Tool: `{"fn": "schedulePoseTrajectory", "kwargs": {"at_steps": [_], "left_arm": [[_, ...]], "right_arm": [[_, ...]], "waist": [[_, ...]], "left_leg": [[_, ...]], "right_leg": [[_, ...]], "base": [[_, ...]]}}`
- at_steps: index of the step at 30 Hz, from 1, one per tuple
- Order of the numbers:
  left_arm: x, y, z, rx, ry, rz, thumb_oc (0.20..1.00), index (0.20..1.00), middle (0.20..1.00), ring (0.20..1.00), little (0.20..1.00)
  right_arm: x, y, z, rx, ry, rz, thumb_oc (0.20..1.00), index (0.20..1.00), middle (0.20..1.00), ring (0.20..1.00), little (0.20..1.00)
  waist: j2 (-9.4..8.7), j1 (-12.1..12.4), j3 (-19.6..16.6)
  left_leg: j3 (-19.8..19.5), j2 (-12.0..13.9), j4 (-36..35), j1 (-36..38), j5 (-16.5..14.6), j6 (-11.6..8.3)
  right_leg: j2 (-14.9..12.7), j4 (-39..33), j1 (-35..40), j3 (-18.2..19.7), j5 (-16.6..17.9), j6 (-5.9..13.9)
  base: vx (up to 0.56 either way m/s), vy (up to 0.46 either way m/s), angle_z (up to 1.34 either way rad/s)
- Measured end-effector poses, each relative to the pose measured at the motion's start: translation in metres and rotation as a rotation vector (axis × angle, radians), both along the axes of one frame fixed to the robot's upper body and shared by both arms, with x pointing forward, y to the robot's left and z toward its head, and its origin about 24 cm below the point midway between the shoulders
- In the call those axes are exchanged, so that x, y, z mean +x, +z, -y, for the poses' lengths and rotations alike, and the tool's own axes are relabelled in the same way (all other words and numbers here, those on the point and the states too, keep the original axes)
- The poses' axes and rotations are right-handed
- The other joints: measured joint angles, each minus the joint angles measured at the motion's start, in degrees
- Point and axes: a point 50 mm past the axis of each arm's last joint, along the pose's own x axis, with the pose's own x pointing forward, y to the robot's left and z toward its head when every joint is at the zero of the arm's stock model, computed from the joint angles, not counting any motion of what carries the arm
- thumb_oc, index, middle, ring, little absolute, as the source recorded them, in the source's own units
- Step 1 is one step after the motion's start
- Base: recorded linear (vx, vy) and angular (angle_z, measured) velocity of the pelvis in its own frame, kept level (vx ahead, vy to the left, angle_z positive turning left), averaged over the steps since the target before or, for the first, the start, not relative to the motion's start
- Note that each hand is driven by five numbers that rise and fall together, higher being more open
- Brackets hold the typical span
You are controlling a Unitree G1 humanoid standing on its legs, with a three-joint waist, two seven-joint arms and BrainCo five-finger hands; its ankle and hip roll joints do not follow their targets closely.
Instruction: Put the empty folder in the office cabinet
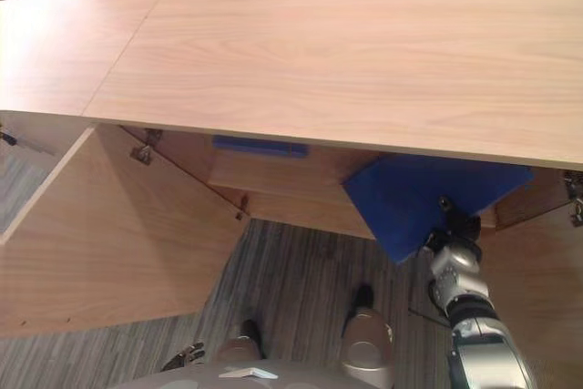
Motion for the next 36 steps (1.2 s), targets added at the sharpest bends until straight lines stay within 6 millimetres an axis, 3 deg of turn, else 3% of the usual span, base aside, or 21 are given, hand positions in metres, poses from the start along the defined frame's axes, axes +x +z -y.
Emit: {"fn": "schedulePoseTrajectory", "kwargs": {"at_steps": [1, 2, 3, 5, 6, 8, 11, 15, 17, 19, 22, 24, 26, 27, 32, 36], "left_arm": [[0.0, 0.0, 0.0, 0.0, 0.0, 0.0, 1.0, 1.0, 1.0, 1.0, 1.0], [0.014, 0.002, 0.003, -0.007, -0.006, 0.033, 1.0, 1.0, 1.0, 1.0, 1.0], [0.018, 0.003, 0.001, -0.004, -0.007, 0.045, 1.0, 1.0, 1.0, 1.0, 1.0], [0.018, 0.003, 0.001, -0.004, -0.007, 0.045, 1.0, 1.0, 1.0, 1.0, 1.0], [0.025, 0.005, -0.001, -0.002, -0.004, 0.071, 1.0, 1.0, 1.0, 1.0, 1.0], [0.034, 0.008, 0.0, -0.009, -0.007, 0.097, 1.0, 1.0, 1.0, 1.0, 1.0], [0.038, 0.01, 0.0, -0.015, 0.011, 0.117, 1.0, 1.0, 1.0, 1.0, 1.0], [0.041, 0.011, 0.003, -0.031, 0.011, 0.133, 1.0, 1.0, 1.0, 1.0, 1.0], [0.043, 0.012, 0.005, -0.038, 0.014, 0.144, 1.0, 1.0, 1.0, 1.0, 1.0], [0.051, 0.015, 0.008, -0.064, 0.042, 0.171, 1.0, 1.0, 1.0, 1.0, 1.0], [0.056, 0.016, 0.01, -0.077, 0.053, 0.177, 1.0, 1.0, 1.0, 1.0, 1.0], [0.06, 0.017, 0.014, -0.082, 0.064, 0.184, 1.0, 1.0, 1.0, 1.0, 1.0], [0.06, 0.017, 0.014, -0.082, 0.064, 0.184, 1.0, 1.0, 1.0, 1.0, 1.0], [0.059, 0.015, 0.018, -0.092, 0.091, 0.173, 1.0, 1.0, 1.0, 1.0, 1.0], [0.06, 0.016, 0.02, -0.091, 0.093, 0.17, 1.0, 1.0, 1.0, 1.0, 1.0], [0.062, 0.017, 0.022, -0.093, 0.092, 0.171, 1.0, 1.0, 1.0, 1.0, 1.0]], "right_arm": [[0.0, 0.0, 0.0, 0.0, 0.0, 0.0, 0.2, 0.2, 0.2, 0.2, 0.2], [0.02, 0.025, 0.003, 0.031, -0.07, 0.076, 0.2, 0.2, 0.2, 0.2, 0.2], [0.02, 0.024, 0.001, 0.039, -0.076, 0.072, 0.2, 0.2, 0.2, 0.2, 0.2], [0.02, 0.024, 0.001, 0.039, -0.076, 0.072, 0.2, 0.2, 0.2, 0.2, 0.2], [0.031, 0.032, -0.003, 0.049, -0.1, 0.069, 0.2, 0.2, 0.2, 0.2, 0.2], [0.046, 0.05, -0.001, 0.083, -0.15, 0.092, 0.2, 0.2, 0.2, 0.2, 0.2], [0.047, 0.052, -0.002, 0.142, -0.19, 0.096, 0.2, 0.2, 0.2, 0.2, 0.2], [0.05, 0.057, 0.002, 0.277, -0.367, 0.079, 0.2, 0.2, 0.2, 0.2, 0.2], [0.054, 0.066, 0.001, 0.307, -0.395, 0.099, 0.2, 0.2, 0.2, 0.2, 0.2], [0.063, 0.088, 0.005, 0.37, -0.474, 0.17, 0.2, 0.2, 0.2, 0.2, 0.2], [0.063, 0.097, 0.012, 0.409, -0.549, 0.214, 0.2, 0.2, 0.2, 0.2, 0.2], [0.065, 0.117, 0.021, 0.443, -0.646, 0.278, 0.2, 0.2, 0.2, 0.2, 0.2], [0.065, 0.117, 0.021, 0.443, -0.646, 0.278, 0.2, 0.2, 0.2, 0.2, 0.2], [0.065, 0.134, 0.029, 0.552, -0.758, 0.328, 0.2, 0.2, 0.2, 0.2, 0.2], [0.06, 0.15, 0.042, 0.577, -0.862, 0.354, 0.2, 0.2, 0.2, 0.2, 0.2], [0.059, 0.149, 0.043, 0.571, -0.873, 0.351, 0.2, 0.2, 0.2, 0.2, 0.2]], "waist": [[0.0, 0.0, 0.0], [0.55, 0.85, 2.43], [-0.79, 1.85, 3.3], [-0.79, 1.85, 3.3], [-3.46, 3.91, 4.74], [-3.58, 5.59, 6.86], [-2.95, 7.47, 7.44], [-1.96, 8.91, 8.71], [-1.92, 8.67, 9.63], [-1.65, 8.55, 11.67], [-1.08, 9.09, 12.02], [-0.35, 9.27, 12.41], [-0.35, 9.27, 12.41], [-0.22, 9.22, 12.31], [-0.2, 9.05, 12.29], [-0.18, 8.95, 12.28]], "left_leg": [[0.0, 0.0, 0.0, 0.0, 0.0, 0.0], [0.1, -0.95, -0.26, -1.64, 5.19, -2.08], [0.11, -2.4, -0.33, -1.83, 5.22, -2.07], [0.11, -2.4, -0.33, -1.83, 5.22, -2.07], [-0.03, -5.55, 0.81, -4.78, 5.32, -1.08], [-0.83, -7.42, 1.31, -6.71, 5.59, -0.66], [-1.55, -7.74, 1.37, -6.76, 5.35, -0.25], [-3.12, -7.75, 1.73, -7.88, 5.26, -0.13], [-3.19, -7.84, 2.22, -8.52, 5.22, -0.08], [-4.11, -7.7, 3.69, -11.71, 5.24, -0.1], [-4.88, -7.55, 4.72, -13.72, 5.28, -0.11], [-5.58, -7.57, 5.73, -16.32, 5.59, 0.14], [-5.58, -7.57, 5.73, -16.32, 5.59, 0.14], [-5.82, -7.65, 5.72, -16.87, 5.96, 0.24], [-5.63, -7.9, 5.74, -17.29, 6.28, 0.23], [-5.27, -7.85, 5.73, -17.46, 6.3, 0.23]], "right_leg": [[0.0, 0.0, 0.0, 0.0, 0.0, 0.0], [-0.97, -0.55, -1.97, 0.51, 1.33, 1.85], [-2.18, -1.34, -1.95, 1.17, 2.13, 2.81], [-2.18, -1.34, -1.95, 1.17, 2.13, 2.81], [-5.47, -3.24, -3.41, 1.31, 5.04, 4.04], [-6.73, -6.98, -2.8, 1.04, 9.32, 4.12], [-7.0, -8.52, -1.56, 0.22, 10.09, 4.53], [-7.27, -8.88, -1.27, -0.69, 10.09, 4.55], [-7.43, -8.88, -1.68, -0.65, 10.12, 4.59], [-7.55, -8.3, -4.2, -0.74, 10.4, 4.33], [-7.65, -7.58, -5.65, -0.75, 10.38, 4.23], [-7.81, -7.12, -7.59, -0.82, 10.55, 3.96], [-7.81, -7.12, -7.59, -0.82, 10.55, 3.96], [-8.0, -6.55, -8.38, -0.86, 10.52, 3.86], [-8.2, -6.49, -9.08, -0.59, 10.82, 3.64], [-8.14, -6.63, -9.49, -0.4, 11.0, 3.49]], "base": [[0.0, 0.017, 0.05], [-0.07, 0.021, 0.05], [-0.07, 0.021, 0.05], [-0.03, 0.008, 0.05], [0.0, 0.013, 0.21], [0.01, 0.01, 0.23], [0.0, -0.017, 0.14], [-0.04, -0.024, 0.17], [-0.03, -0.031, 0.01], [-0.03, -0.054, 0.1], [-0.02, -0.035, 0.1], [0.0, -0.015, 0.09], [0.0, 0.001, 0.05], [0.01, 0.02, 0.05], [0.01, 0.013, -0.01], [0.03, 0.011, -0.05]]}}
